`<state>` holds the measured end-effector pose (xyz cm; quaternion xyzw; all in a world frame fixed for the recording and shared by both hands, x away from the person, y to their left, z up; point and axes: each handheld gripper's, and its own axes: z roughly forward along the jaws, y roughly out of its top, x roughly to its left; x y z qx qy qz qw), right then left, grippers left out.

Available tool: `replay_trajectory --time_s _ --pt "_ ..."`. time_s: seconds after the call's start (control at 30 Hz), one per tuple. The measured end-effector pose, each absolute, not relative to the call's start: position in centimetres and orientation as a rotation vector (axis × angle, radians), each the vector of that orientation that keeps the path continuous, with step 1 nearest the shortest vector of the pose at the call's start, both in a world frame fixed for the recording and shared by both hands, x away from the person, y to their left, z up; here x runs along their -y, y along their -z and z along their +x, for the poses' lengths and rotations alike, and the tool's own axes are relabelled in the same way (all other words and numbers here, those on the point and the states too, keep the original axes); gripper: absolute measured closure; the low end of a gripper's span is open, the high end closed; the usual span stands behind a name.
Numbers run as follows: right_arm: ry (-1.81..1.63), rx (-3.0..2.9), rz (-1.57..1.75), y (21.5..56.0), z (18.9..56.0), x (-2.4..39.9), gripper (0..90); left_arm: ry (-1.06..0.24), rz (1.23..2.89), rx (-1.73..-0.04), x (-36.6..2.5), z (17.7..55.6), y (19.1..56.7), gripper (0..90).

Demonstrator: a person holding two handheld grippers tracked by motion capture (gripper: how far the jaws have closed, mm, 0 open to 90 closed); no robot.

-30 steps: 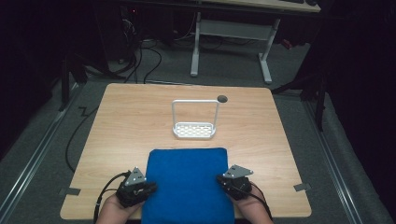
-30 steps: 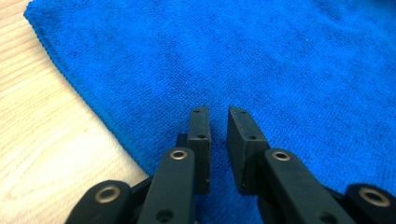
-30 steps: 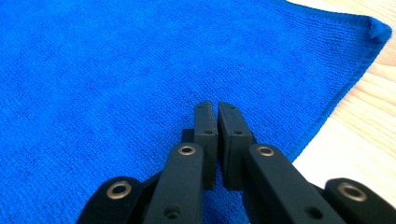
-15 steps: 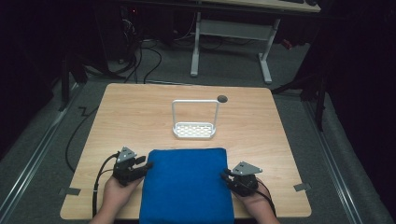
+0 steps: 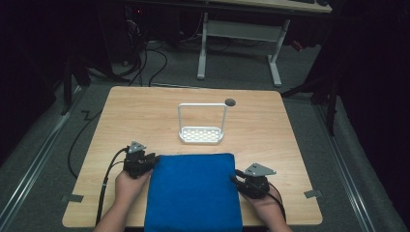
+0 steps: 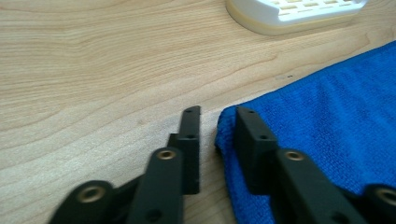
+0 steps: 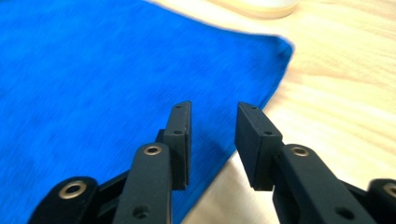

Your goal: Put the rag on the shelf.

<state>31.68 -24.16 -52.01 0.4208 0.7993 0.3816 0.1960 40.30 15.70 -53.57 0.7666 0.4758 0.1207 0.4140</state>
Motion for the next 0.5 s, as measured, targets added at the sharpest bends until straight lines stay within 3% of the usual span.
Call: replay_trajectory --time_s 0.2,0.5 --pt "-1.093 -2.164 1.317 51.5 35.1 24.6 55.8 -0.354 1.977 -1.156 -15.1 40.0 53.6 86.2" --pt "-1.044 -2.166 1.403 52.2 39.0 23.3 53.5 -0.326 1.96 -1.163 -15.4 40.0 53.6 86.4"
